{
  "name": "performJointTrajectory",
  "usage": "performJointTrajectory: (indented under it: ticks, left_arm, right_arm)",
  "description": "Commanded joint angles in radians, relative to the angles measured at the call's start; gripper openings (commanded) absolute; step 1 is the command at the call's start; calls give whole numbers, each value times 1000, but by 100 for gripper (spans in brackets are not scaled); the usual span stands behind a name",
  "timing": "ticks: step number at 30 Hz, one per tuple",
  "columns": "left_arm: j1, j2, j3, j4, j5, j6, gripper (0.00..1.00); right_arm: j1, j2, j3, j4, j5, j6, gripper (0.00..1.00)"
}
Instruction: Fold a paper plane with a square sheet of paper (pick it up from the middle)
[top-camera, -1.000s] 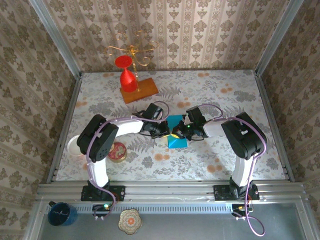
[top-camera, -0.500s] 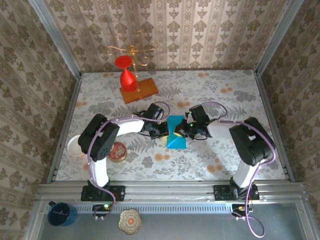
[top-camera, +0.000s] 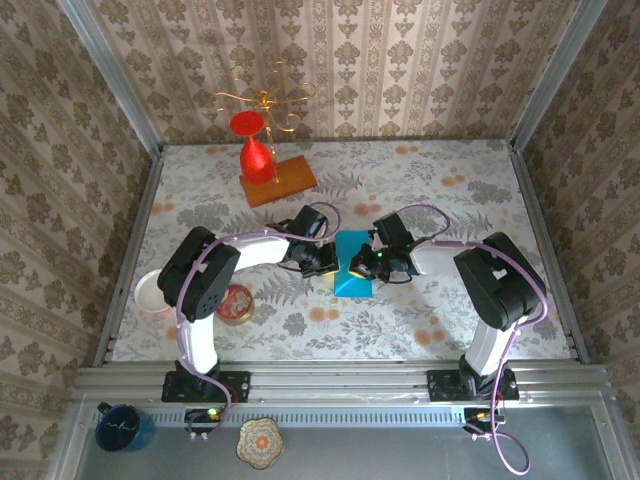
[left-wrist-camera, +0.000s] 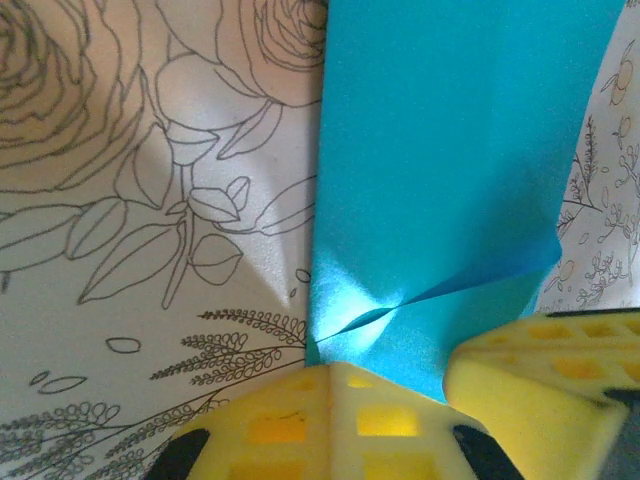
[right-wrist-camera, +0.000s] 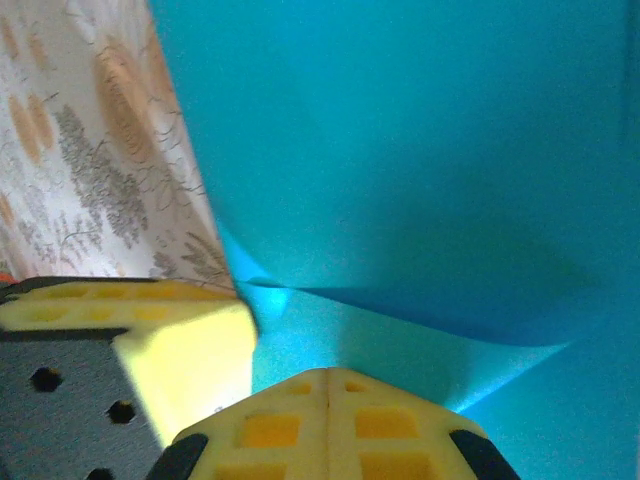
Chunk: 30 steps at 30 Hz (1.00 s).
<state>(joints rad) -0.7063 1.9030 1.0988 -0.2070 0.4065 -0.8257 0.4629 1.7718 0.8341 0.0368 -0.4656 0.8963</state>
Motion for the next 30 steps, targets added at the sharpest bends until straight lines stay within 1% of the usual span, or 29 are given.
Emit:
performJointTrajectory:
  ticks: [1, 5, 8, 11, 16, 22, 30]
  left_arm:
    - [0, 30, 10, -60, -29, 17, 0]
    - [-1, 21, 12, -53, -24, 21, 0]
    - [-14, -49, 6, -16, -33, 36, 0]
    - [-24, -110, 14, -31, -46, 53, 0]
    - [-60, -167, -33, -16, -32, 48, 7]
    - [-109, -177, -90, -10, 18, 45, 14]
    - [-115, -117, -92, -4, 87, 47, 17]
  right_arm:
    - [-1, 14, -22, -17, 59, 25, 6]
    - [-3, 16, -57, -11, 87, 46, 6]
    - [-3, 27, -68, -16, 96, 57, 5]
    - [-4, 34, -79, -16, 102, 73, 5]
    - [-4, 42, -84, -26, 110, 87, 5]
    - [-7, 55, -88, -37, 111, 98, 5]
    - [-9, 72, -89, -37, 104, 108, 5]
